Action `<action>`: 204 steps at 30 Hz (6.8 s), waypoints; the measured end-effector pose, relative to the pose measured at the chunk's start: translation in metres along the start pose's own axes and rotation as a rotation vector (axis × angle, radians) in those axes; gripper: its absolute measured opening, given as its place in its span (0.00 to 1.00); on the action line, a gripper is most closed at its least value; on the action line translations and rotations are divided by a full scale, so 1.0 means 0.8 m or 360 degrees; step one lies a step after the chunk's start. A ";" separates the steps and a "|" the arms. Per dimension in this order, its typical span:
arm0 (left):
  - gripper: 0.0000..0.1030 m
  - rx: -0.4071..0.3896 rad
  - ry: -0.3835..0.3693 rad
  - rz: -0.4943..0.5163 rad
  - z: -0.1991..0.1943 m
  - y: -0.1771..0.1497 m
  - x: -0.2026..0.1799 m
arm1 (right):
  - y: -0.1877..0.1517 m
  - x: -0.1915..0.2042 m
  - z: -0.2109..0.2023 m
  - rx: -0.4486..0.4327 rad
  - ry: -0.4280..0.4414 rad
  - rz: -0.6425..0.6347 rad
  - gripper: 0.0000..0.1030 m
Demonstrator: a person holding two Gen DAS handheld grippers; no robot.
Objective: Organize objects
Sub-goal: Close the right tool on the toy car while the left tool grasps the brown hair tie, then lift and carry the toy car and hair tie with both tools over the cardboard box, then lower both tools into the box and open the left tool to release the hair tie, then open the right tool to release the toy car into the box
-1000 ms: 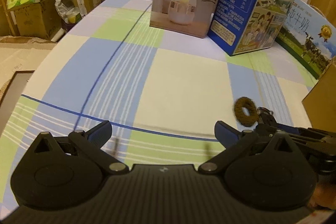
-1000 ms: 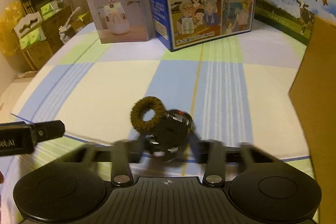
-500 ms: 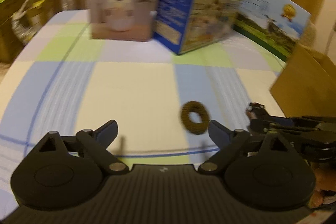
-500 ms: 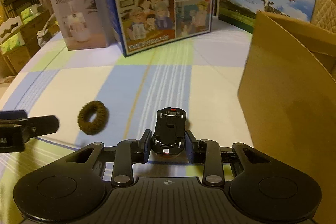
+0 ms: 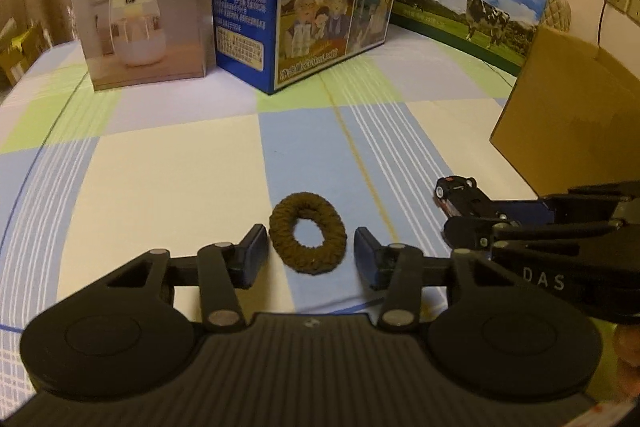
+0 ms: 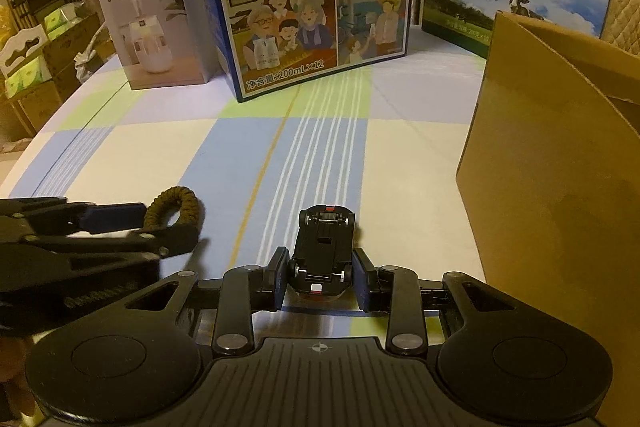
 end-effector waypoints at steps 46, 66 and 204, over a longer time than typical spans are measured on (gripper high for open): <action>0.15 0.0013 0.0060 -0.0373 -0.342 -0.104 -0.106 | -0.146 0.017 -0.304 -0.0105 0.0102 0.0090 0.29; 0.15 -0.0041 -0.0063 -0.0234 -0.402 -0.101 -0.196 | -0.162 -0.022 -0.414 -0.0246 0.0028 0.0086 0.29; 0.64 0.0066 -0.0179 -0.0017 -0.171 0.105 -0.336 | 0.045 -0.261 -0.319 -0.0249 -0.0028 0.0203 0.31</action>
Point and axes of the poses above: each gripper's, at about its wrist camera, not at the fingertips, and z roughly the way its jaws point, x to its left, y to its top, the point moved 4 cm from there along z, roughly the way its jaws point, and after that the axes turned 3 degrees about z, right-handed, at the moved point
